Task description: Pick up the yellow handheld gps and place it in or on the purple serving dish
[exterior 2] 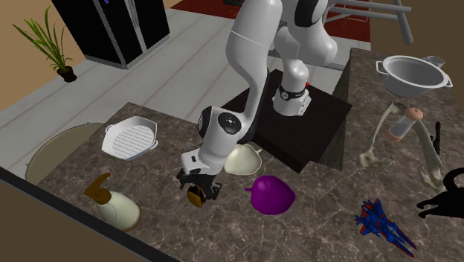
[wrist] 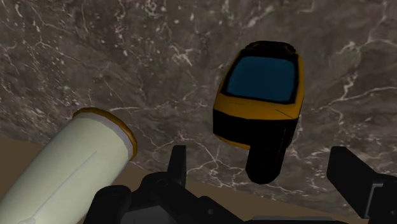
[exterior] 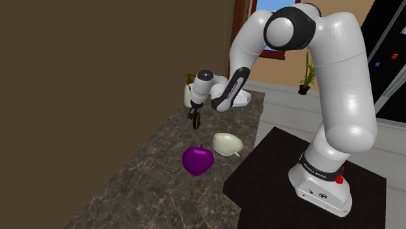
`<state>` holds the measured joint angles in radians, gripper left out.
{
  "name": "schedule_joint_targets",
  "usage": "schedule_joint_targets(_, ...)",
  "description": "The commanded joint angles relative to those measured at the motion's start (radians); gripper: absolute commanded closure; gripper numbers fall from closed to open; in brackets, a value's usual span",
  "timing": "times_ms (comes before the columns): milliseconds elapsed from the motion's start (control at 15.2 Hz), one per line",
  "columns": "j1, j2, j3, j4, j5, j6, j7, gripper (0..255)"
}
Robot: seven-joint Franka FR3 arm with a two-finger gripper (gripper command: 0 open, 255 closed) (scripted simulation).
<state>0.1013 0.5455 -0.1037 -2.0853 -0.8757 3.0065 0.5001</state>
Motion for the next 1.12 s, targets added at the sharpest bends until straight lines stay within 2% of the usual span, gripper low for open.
schedule_joint_targets(0,0.0,0.0,0.0,0.0,0.0,0.0,0.0,0)
schedule_joint_targets(66,0.0,0.0,0.0,0.0,0.0,0.0,0.0,255)
schedule_joint_targets(660,0.0,0.0,0.0,0.0,0.0,0.0,0.0,255)
schedule_joint_targets(1056,-0.052,-0.076,0.066,-0.028,0.06,-0.055,-0.077,255)
